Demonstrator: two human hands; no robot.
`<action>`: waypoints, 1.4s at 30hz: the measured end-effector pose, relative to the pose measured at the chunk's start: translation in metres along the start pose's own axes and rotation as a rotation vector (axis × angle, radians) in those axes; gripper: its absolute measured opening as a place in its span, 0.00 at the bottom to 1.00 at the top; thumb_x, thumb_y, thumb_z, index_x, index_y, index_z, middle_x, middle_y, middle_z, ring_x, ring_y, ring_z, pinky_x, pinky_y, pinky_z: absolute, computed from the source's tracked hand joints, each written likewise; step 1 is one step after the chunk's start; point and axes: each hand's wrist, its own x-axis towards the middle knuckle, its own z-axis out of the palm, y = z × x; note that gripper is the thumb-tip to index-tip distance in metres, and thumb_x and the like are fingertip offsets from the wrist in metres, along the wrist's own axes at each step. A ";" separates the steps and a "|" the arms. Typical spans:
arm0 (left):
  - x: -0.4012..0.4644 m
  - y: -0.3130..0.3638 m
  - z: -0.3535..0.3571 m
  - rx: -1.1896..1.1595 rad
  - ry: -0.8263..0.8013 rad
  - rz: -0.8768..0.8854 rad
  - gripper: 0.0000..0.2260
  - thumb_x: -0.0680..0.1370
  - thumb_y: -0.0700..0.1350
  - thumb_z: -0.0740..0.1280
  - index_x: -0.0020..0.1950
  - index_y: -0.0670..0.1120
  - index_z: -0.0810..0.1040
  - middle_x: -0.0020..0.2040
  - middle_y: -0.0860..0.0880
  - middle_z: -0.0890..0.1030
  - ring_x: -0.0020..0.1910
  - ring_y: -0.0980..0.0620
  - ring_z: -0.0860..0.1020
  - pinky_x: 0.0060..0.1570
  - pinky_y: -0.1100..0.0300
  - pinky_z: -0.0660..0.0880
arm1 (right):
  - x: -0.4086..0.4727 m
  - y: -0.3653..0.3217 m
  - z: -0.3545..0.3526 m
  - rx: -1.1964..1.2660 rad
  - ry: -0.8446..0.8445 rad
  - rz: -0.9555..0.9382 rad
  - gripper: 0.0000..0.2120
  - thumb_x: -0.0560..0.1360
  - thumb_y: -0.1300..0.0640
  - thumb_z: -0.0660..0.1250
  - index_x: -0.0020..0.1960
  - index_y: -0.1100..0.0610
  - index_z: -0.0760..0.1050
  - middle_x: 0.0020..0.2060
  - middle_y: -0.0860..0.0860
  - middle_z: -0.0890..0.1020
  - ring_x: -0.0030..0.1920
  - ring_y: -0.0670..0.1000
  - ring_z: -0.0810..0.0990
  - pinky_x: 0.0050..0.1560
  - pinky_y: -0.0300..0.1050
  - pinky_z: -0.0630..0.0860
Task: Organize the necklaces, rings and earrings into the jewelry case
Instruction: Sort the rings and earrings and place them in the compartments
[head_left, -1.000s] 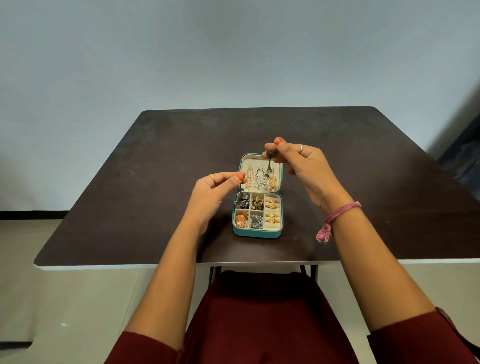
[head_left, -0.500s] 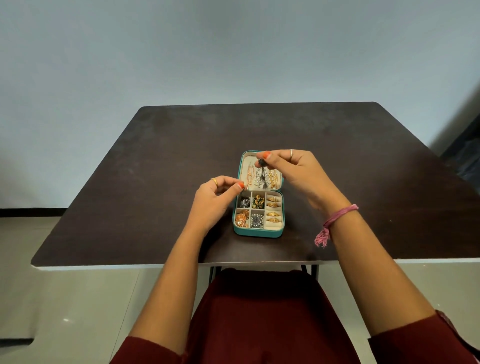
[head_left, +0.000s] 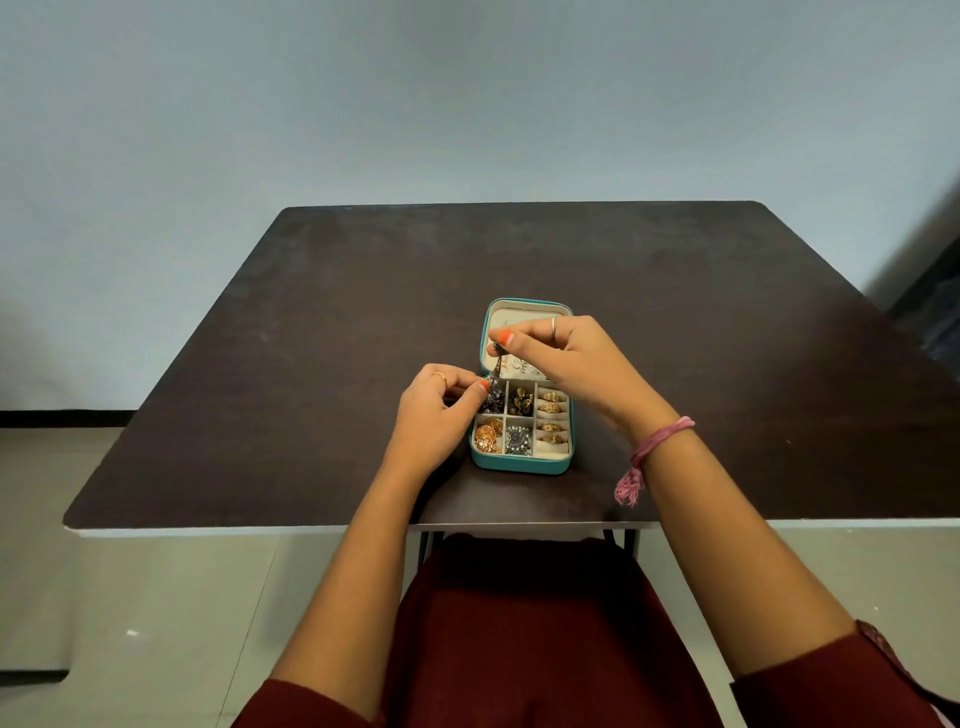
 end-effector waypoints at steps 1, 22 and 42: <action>0.000 0.000 0.001 -0.010 0.005 -0.006 0.03 0.77 0.44 0.67 0.48 0.51 0.80 0.52 0.52 0.77 0.46 0.61 0.77 0.42 0.74 0.73 | 0.001 0.000 0.001 -0.002 -0.002 -0.001 0.11 0.77 0.49 0.66 0.48 0.54 0.84 0.47 0.45 0.85 0.55 0.41 0.80 0.63 0.49 0.74; 0.001 0.001 0.004 -0.142 0.013 -0.159 0.09 0.78 0.41 0.61 0.49 0.50 0.80 0.49 0.52 0.82 0.47 0.56 0.81 0.47 0.56 0.80 | 0.010 0.020 0.011 -0.375 -0.116 0.127 0.20 0.79 0.41 0.56 0.48 0.49 0.83 0.36 0.42 0.82 0.41 0.42 0.78 0.54 0.52 0.72; 0.012 0.012 0.009 -0.393 0.179 -0.316 0.10 0.79 0.41 0.58 0.57 0.50 0.75 0.51 0.55 0.78 0.55 0.56 0.77 0.60 0.59 0.73 | -0.008 0.040 -0.032 0.408 0.571 0.161 0.11 0.81 0.53 0.58 0.53 0.52 0.79 0.48 0.48 0.83 0.47 0.43 0.78 0.44 0.37 0.73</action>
